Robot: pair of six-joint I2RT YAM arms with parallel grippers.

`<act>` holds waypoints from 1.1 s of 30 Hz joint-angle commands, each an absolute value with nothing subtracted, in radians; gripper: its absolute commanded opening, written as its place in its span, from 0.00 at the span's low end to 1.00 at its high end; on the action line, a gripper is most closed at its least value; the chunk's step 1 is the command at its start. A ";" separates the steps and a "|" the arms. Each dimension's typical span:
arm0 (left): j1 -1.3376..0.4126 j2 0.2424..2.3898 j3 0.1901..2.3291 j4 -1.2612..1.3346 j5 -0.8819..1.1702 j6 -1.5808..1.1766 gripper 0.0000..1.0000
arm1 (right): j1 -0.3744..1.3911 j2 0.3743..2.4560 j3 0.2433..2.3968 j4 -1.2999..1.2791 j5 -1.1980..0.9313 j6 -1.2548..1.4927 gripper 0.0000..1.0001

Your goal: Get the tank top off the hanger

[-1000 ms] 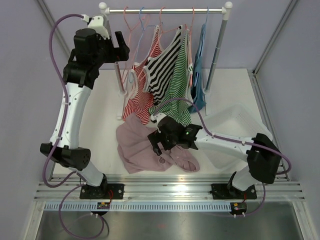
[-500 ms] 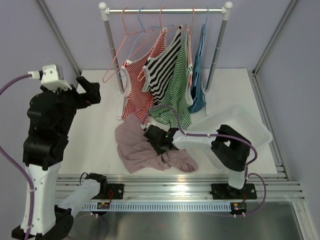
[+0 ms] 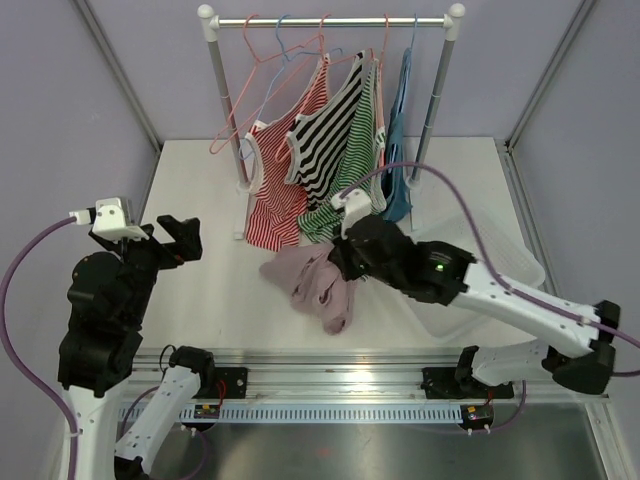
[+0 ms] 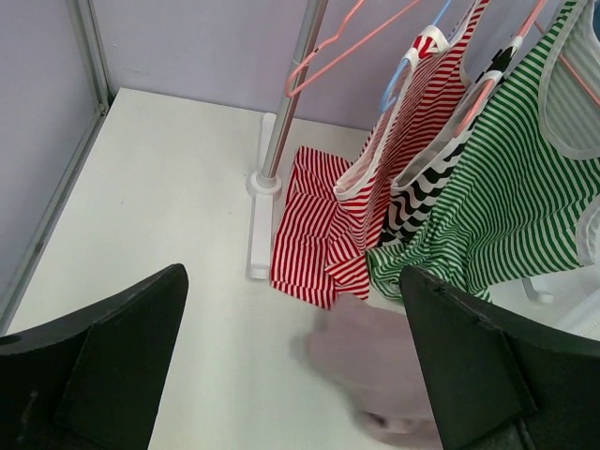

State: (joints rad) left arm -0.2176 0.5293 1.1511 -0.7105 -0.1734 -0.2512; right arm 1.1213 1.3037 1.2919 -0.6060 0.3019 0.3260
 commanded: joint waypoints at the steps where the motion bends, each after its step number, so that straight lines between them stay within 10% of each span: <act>1: -0.216 0.522 1.192 -0.690 -0.186 -0.255 0.99 | 1.123 1.171 1.422 -0.762 0.526 0.350 0.00; 12: -0.216 0.722 1.518 -0.807 -0.014 -0.232 0.99 | 1.062 1.078 1.732 -1.187 0.957 0.460 0.00; 28: -0.227 1.153 1.893 -0.766 0.182 -0.178 0.99 | 0.413 1.147 1.329 -0.887 0.644 0.363 0.03; 29: -0.233 1.178 1.899 -0.756 0.190 -0.154 0.99 | 0.410 1.155 1.309 -0.873 0.649 0.377 0.15; 31: -0.236 1.201 1.904 -0.729 0.204 -0.134 0.99 | 0.410 1.155 1.276 -0.877 0.687 0.422 0.89; 33: -0.238 1.229 1.902 -0.703 0.225 -0.103 0.99 | 0.408 1.140 1.270 -0.884 0.722 0.436 1.00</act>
